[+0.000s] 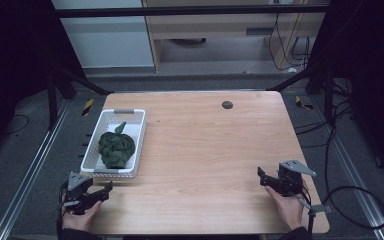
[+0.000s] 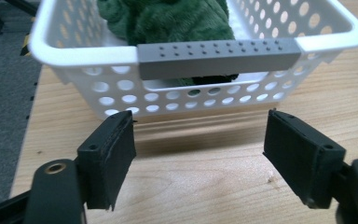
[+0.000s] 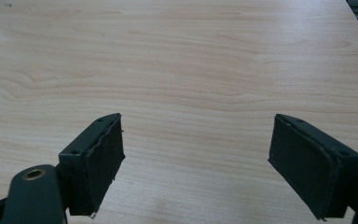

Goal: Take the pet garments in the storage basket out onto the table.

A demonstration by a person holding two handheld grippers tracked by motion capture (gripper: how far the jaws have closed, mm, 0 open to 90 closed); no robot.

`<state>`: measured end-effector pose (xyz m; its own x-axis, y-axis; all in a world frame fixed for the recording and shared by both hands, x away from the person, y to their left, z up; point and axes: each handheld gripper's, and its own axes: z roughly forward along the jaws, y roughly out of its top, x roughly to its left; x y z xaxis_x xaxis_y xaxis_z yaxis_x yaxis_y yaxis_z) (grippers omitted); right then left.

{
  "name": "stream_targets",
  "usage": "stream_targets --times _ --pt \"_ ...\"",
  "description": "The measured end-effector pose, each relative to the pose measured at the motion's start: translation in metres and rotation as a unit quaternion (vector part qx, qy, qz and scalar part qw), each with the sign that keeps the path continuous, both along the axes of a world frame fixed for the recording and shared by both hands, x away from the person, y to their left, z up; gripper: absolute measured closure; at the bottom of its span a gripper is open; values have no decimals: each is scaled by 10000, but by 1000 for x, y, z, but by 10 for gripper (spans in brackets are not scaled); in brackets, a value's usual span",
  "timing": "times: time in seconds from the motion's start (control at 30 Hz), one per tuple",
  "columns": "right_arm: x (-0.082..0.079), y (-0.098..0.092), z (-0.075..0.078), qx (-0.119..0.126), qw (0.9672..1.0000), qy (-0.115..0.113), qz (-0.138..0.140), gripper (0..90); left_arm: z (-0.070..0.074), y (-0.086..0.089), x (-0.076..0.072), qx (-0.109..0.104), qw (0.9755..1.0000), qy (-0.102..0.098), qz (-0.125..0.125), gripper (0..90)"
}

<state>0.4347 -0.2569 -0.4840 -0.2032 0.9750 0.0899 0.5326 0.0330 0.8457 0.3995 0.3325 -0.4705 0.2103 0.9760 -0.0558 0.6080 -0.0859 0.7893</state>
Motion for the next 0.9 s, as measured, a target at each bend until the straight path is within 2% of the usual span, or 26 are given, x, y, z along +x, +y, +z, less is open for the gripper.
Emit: stream_targets --times 0.07,0.13,0.3,0.53,0.73,0.9 --pt "0 -2 0 -45 10000 16 10 175 3 2 -2 -32 10000 -65 43 257" --pt "0 -3 -1 -23 10000 33 2 174 5 3 -3 -52 10000 -50 54 261" --pt "-2 -4 -3 -174 9998 57 36 172 10 7 -6 -119 9999 -96 75 265" --pt "-4 -1 3 -284 9996 -73 62 160 33 12 -10 -351 9989 -296 77 250" --pt "-4 1 4 -314 9994 -98 85 156 41 12 -6 -348 9990 -269 -14 246" --pt "-3 3 5 -344 9993 -79 108 151 55 13 -3 -341 9988 -341 -102 243"
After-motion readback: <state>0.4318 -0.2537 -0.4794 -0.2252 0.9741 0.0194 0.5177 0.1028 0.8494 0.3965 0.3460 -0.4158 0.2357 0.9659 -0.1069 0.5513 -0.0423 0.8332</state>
